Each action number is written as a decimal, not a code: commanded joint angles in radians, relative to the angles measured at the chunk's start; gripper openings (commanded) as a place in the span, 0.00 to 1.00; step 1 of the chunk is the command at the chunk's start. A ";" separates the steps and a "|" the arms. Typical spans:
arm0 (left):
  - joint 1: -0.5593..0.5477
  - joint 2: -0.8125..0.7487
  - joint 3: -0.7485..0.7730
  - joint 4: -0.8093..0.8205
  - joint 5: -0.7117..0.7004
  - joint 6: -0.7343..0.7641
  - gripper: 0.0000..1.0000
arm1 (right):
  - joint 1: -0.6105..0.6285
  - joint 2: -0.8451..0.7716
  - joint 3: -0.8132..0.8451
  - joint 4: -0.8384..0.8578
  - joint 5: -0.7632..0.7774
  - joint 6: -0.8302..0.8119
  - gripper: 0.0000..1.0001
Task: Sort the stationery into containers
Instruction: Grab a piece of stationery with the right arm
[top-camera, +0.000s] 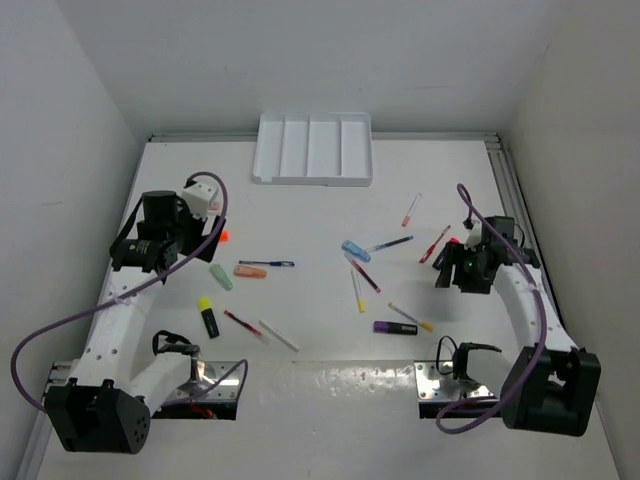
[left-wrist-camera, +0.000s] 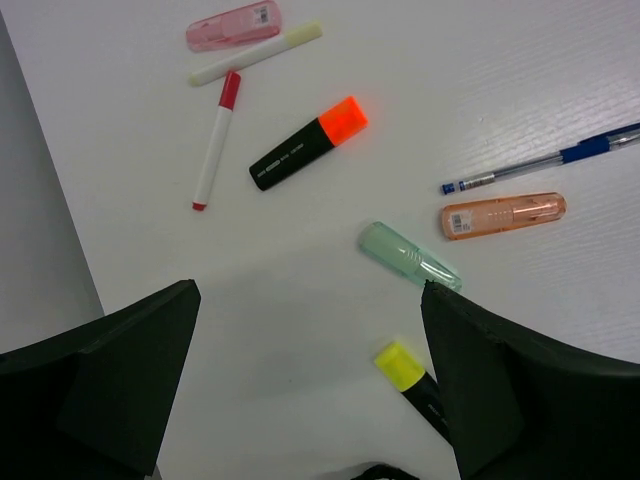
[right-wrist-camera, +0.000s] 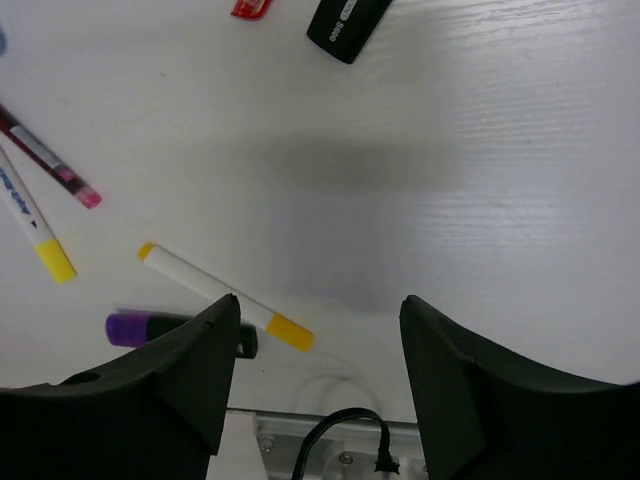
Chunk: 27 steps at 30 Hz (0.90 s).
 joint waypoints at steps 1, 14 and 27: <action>-0.001 0.010 0.023 0.034 -0.022 -0.016 1.00 | -0.003 0.039 0.048 0.074 0.055 0.071 0.63; -0.001 0.062 0.061 0.051 -0.008 -0.024 1.00 | -0.048 0.412 0.250 0.200 0.080 0.186 0.48; 0.003 0.076 0.062 0.064 -0.051 -0.041 1.00 | -0.063 0.708 0.416 0.223 0.076 0.255 0.46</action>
